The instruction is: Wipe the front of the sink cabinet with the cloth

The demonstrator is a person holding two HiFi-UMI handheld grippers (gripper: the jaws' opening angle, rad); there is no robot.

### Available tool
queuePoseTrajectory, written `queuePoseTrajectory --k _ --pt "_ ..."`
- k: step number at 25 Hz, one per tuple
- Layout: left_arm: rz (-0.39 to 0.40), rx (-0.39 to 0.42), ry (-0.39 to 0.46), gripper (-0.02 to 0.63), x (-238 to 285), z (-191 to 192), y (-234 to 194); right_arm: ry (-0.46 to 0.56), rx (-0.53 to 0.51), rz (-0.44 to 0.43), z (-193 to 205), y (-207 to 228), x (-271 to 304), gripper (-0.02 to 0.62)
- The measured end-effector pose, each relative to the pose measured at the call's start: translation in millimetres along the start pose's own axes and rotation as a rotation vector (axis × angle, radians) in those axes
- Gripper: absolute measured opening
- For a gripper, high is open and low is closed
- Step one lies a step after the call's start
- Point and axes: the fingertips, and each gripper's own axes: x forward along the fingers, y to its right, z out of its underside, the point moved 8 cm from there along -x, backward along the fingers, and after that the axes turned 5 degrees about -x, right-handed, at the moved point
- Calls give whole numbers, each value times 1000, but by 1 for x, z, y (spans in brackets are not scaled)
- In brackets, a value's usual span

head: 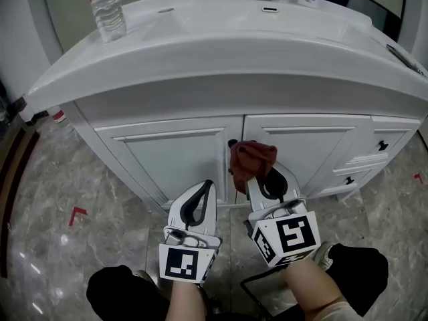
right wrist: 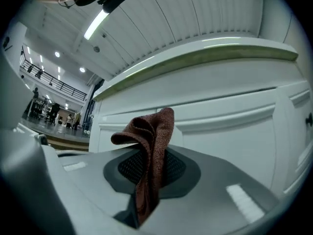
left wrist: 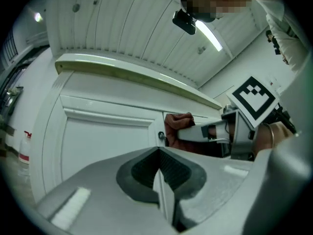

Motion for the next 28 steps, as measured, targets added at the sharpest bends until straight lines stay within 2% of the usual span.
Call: queuePoseTrajectory --k 6,13,17,28 --pt "-38 43 45 0 14 -22 18 32 -61 -46 -34 26 11 80" --pt "-44 35 45 0 36 -19 50 40 -95 -87 -44 65 1 83" --pt "-27 48 45 0 46 -15 70 39 -73 -94 -44 90 -11 83" --pt "-21 -20 36 0 56 6 107 -16 -17 83 -38 177 -62 83"
